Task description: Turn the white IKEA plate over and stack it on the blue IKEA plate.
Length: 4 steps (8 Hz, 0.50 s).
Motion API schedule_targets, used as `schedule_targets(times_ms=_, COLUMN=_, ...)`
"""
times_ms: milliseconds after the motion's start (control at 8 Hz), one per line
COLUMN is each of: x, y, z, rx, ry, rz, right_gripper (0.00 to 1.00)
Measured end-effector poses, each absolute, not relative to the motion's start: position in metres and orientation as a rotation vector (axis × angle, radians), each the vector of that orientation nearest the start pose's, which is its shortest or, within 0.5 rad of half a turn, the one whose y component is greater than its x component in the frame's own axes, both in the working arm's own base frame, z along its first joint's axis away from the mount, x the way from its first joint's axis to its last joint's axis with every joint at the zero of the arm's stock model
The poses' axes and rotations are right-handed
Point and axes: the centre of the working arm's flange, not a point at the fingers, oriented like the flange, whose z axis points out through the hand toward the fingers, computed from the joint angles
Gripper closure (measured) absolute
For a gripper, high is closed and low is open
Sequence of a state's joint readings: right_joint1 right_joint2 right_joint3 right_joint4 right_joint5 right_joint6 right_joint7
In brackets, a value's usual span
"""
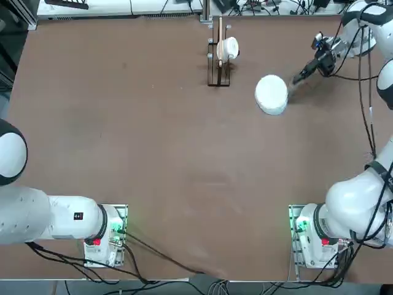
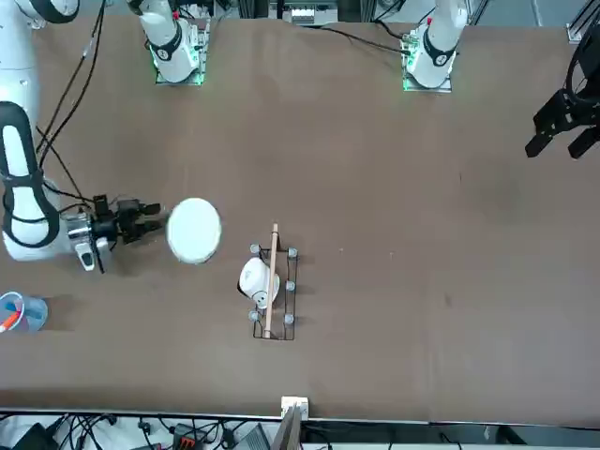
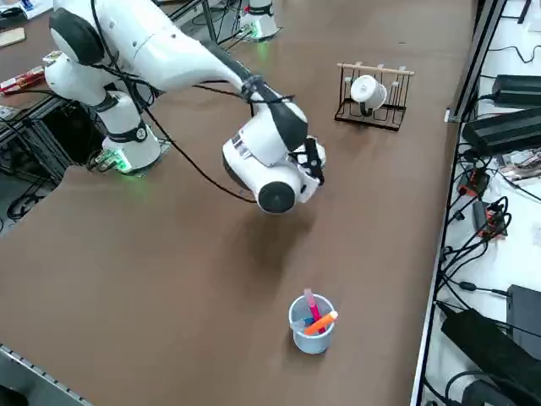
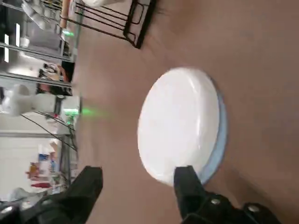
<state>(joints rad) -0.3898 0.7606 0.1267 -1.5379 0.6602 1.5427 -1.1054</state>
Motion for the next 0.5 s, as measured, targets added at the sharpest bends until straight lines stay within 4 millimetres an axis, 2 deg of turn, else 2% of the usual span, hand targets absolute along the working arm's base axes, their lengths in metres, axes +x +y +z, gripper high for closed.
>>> schedule_targets(times_ms=375, x=0.642, y=-0.128, z=0.228, rx=-2.118, ry=-0.704, rz=0.097, right_gripper=0.01)
schedule_targets(times_ms=500, x=0.655, y=-0.134, z=0.247, rx=-2.171, ry=-0.754, rz=0.087, right_gripper=0.01)
